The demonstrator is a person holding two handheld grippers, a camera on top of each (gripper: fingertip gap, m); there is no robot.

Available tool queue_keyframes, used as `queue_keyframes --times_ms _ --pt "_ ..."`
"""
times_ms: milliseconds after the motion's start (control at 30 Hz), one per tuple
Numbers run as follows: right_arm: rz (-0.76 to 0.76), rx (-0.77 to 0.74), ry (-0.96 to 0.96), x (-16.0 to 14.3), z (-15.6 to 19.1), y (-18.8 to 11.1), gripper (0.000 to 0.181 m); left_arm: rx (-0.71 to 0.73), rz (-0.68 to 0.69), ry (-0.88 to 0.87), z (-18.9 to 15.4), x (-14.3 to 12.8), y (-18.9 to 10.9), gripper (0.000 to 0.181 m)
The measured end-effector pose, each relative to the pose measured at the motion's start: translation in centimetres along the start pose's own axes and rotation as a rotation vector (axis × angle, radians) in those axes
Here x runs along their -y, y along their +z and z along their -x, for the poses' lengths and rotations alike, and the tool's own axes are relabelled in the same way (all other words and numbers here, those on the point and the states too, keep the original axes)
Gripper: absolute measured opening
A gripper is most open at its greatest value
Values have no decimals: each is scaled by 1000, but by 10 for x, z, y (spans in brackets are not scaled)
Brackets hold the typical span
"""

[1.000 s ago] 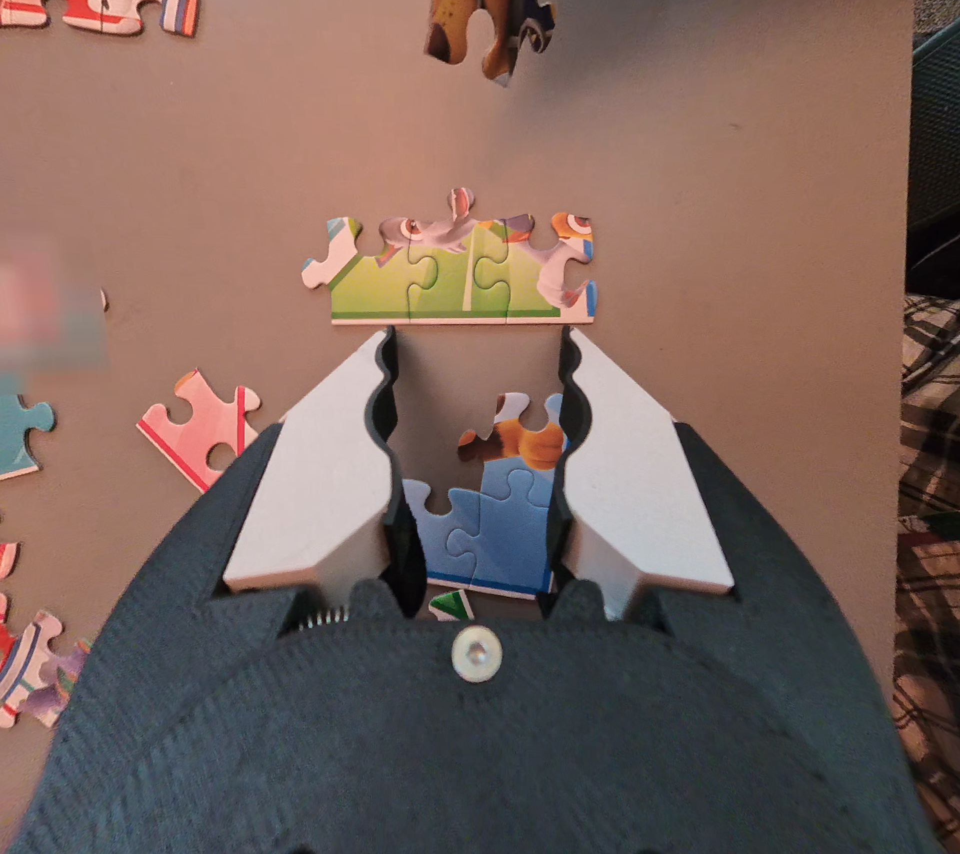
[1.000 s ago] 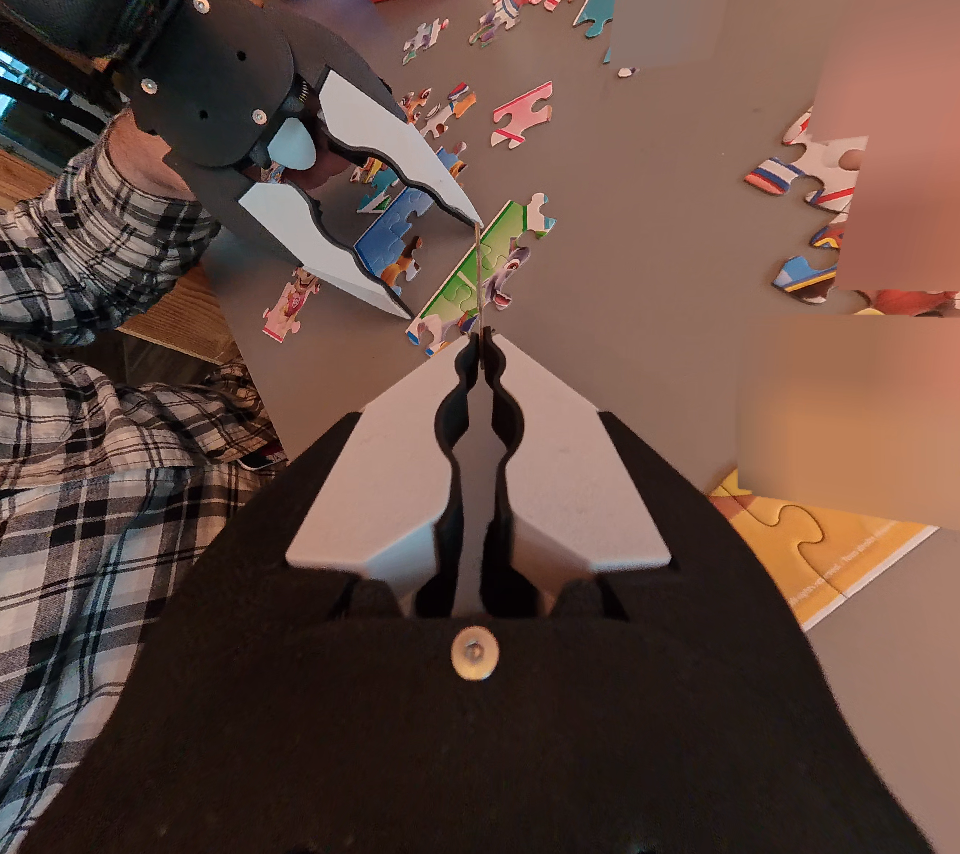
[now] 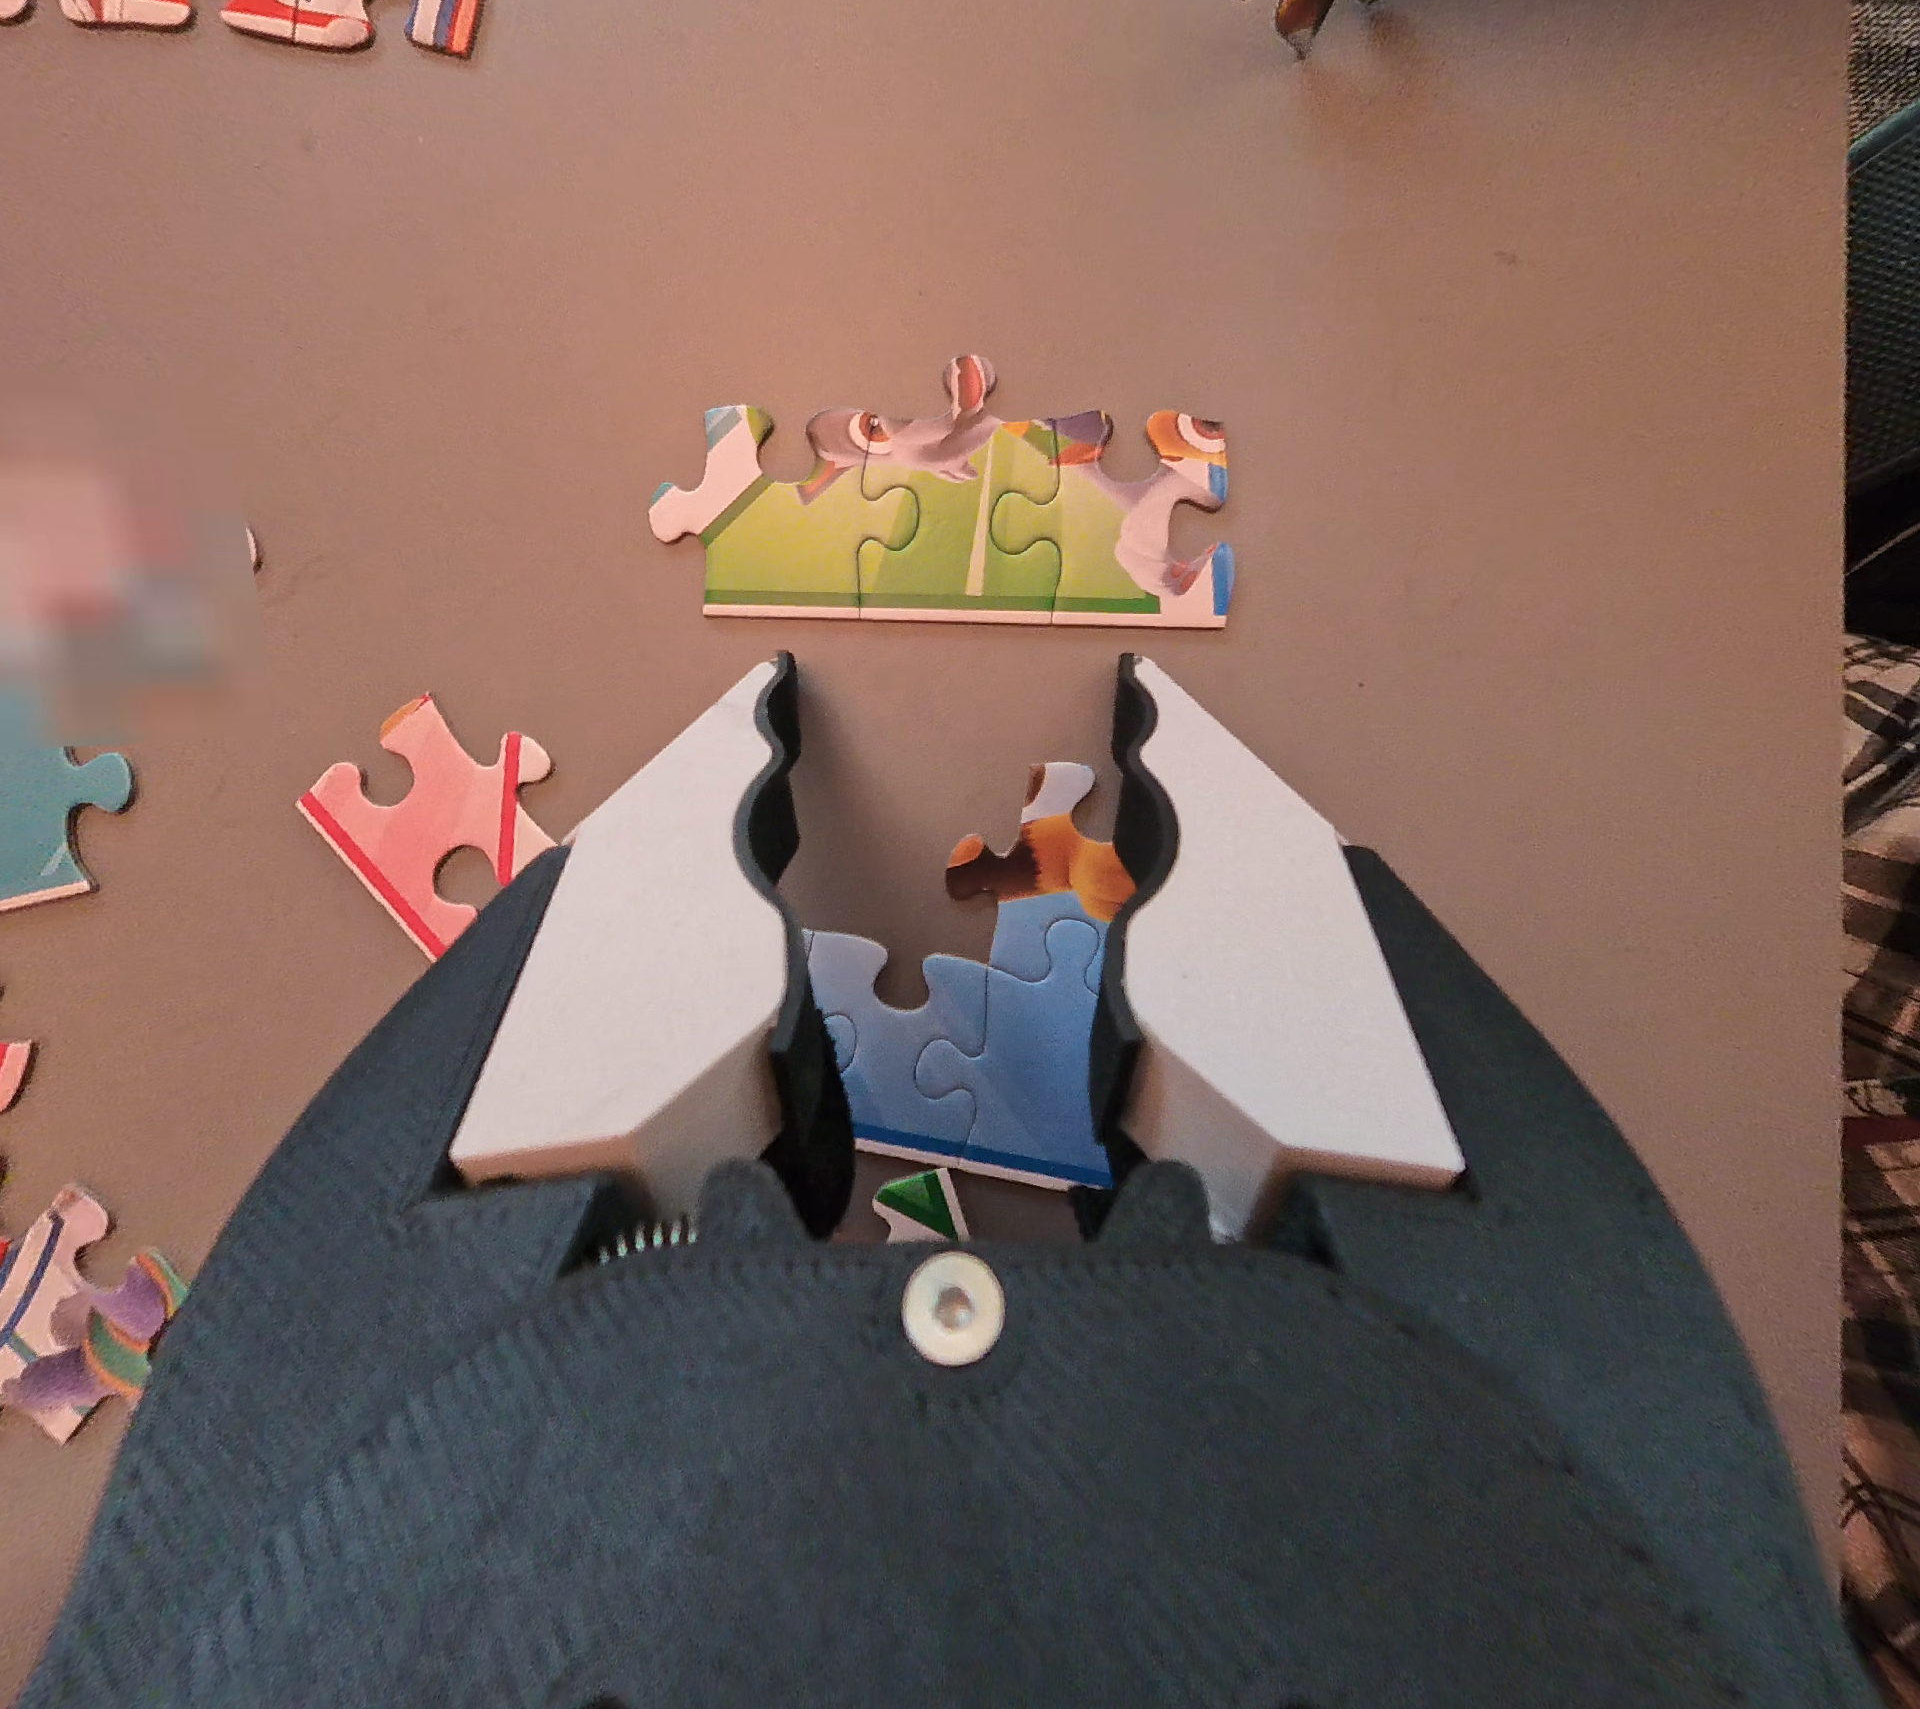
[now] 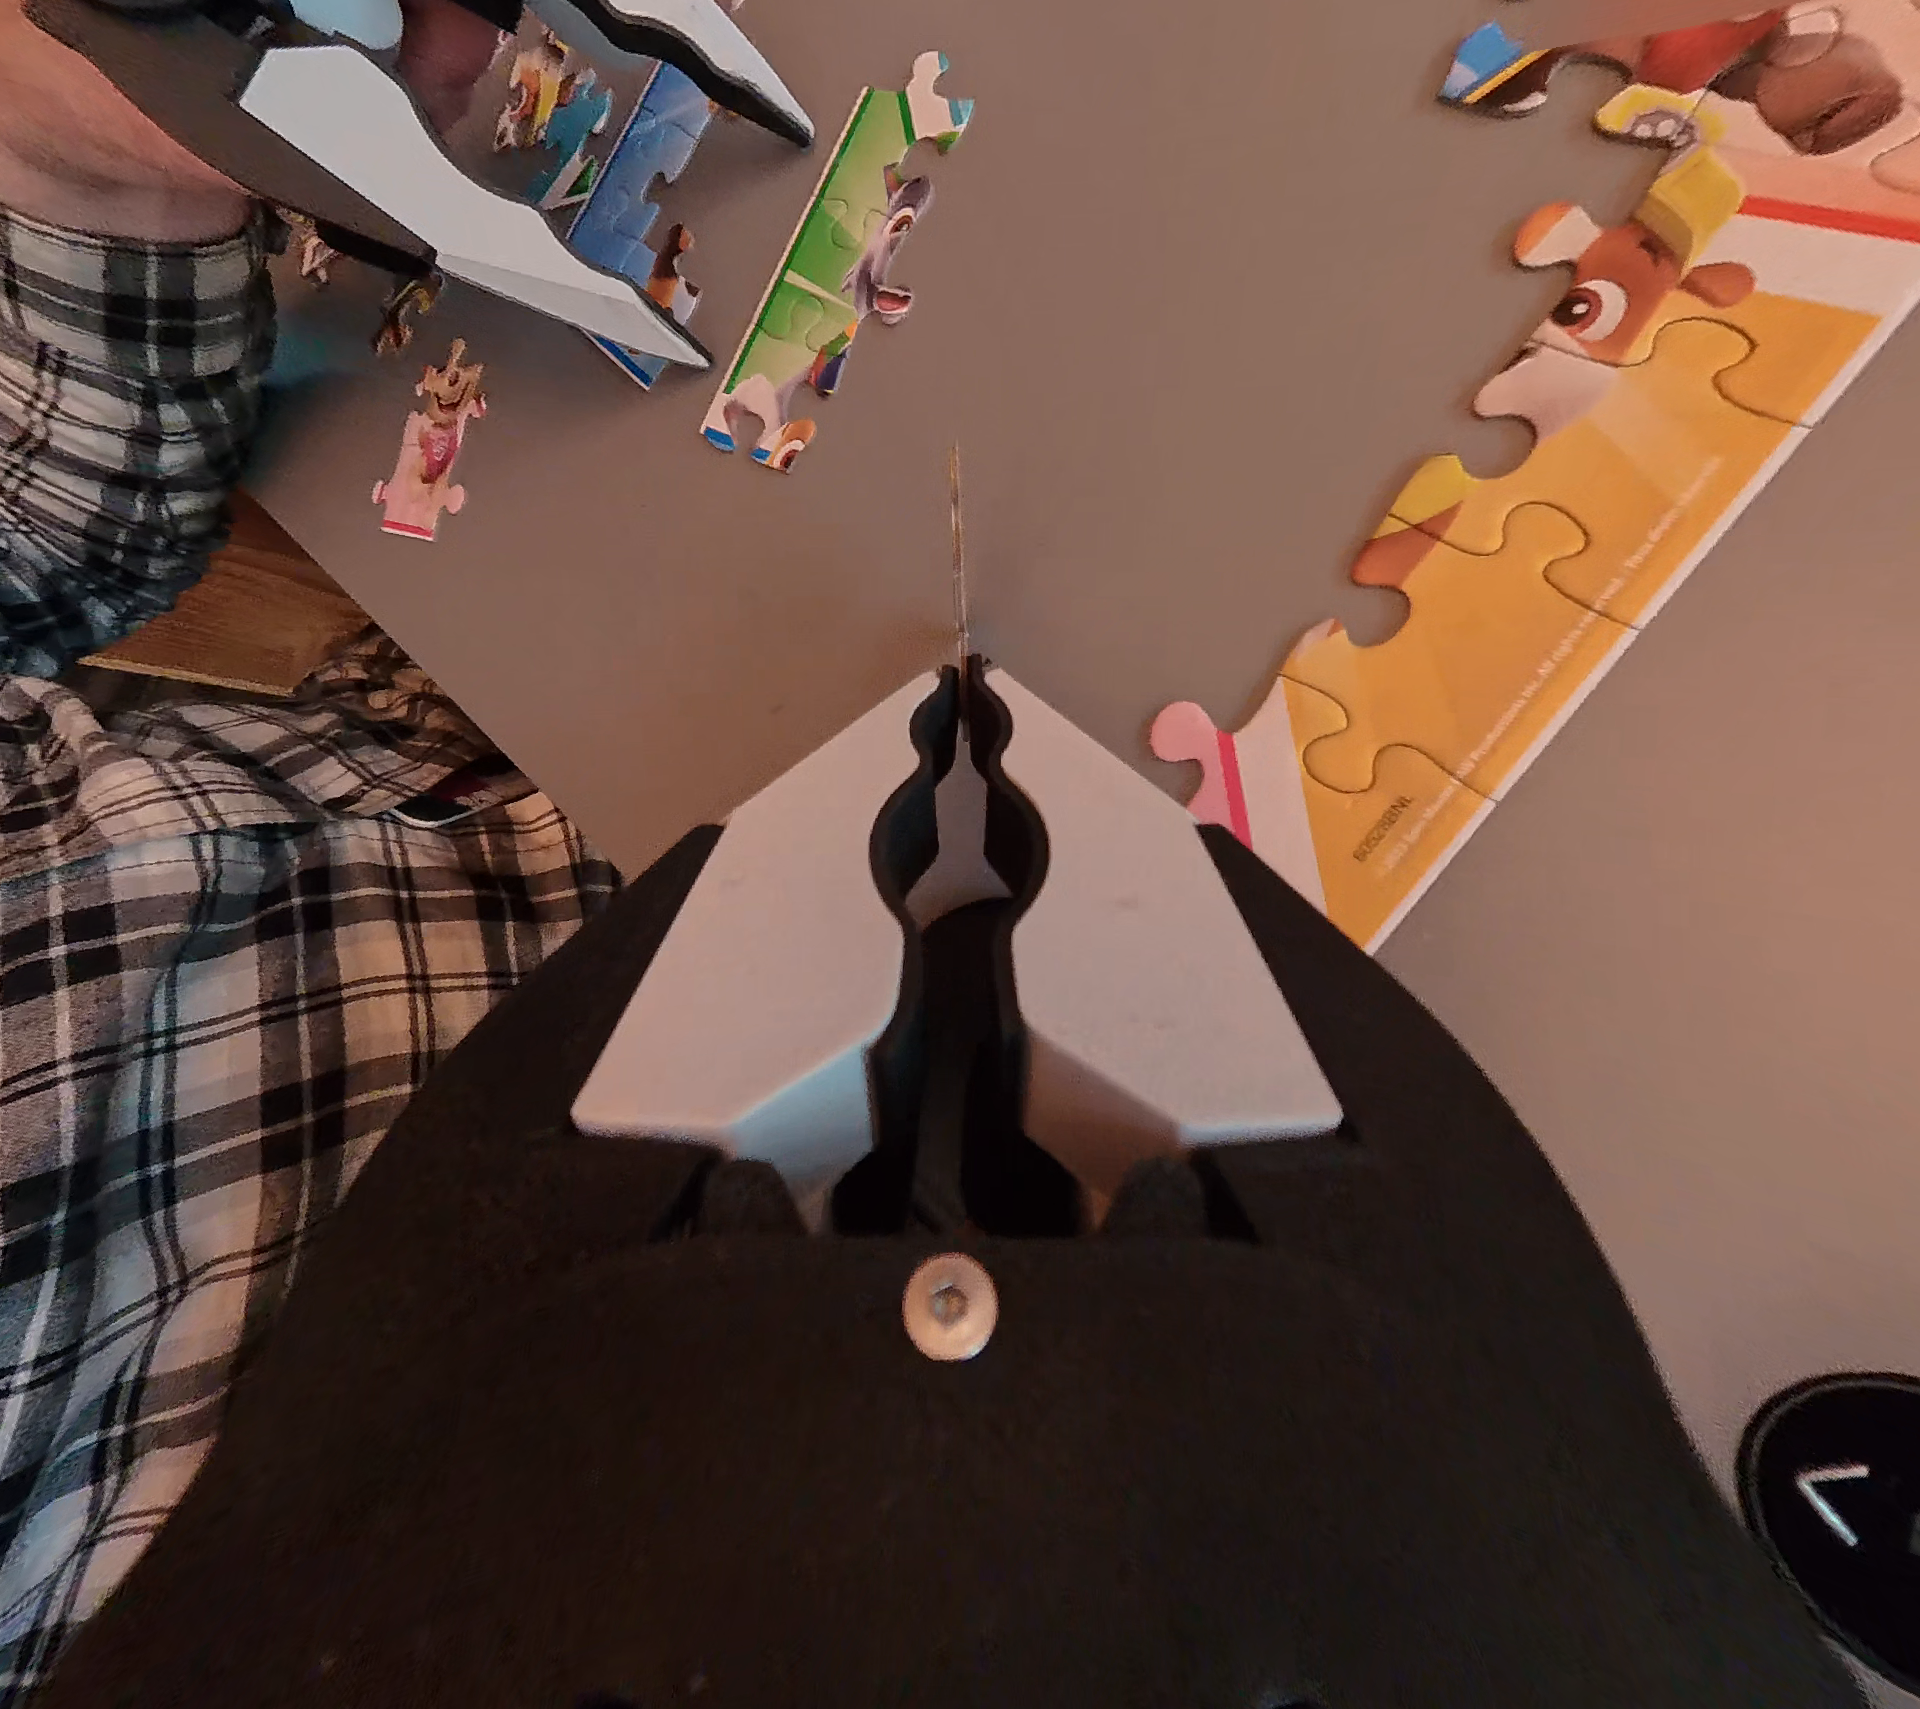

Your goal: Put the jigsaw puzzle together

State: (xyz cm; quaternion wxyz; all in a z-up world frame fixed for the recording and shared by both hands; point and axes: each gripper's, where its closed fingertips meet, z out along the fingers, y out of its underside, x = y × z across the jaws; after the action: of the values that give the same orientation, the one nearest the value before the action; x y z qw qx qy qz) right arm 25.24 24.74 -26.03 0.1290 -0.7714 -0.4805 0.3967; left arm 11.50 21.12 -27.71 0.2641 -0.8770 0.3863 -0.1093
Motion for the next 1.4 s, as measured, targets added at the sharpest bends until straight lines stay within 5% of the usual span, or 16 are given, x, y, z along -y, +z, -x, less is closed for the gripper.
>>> queue_keyframes --times_ms 600,1067,1400 --pt "128 -119 17 -9 -18 -14 1 -2 -7 2 -1 0 1 62" --pt "162 -290 -18 -9 -43 -21 26 -3 -5 6 -2 0 1 62" --pt "160 -380 -108 -13 -49 -24 12 -33 -58 85 -22 42 -3 61"
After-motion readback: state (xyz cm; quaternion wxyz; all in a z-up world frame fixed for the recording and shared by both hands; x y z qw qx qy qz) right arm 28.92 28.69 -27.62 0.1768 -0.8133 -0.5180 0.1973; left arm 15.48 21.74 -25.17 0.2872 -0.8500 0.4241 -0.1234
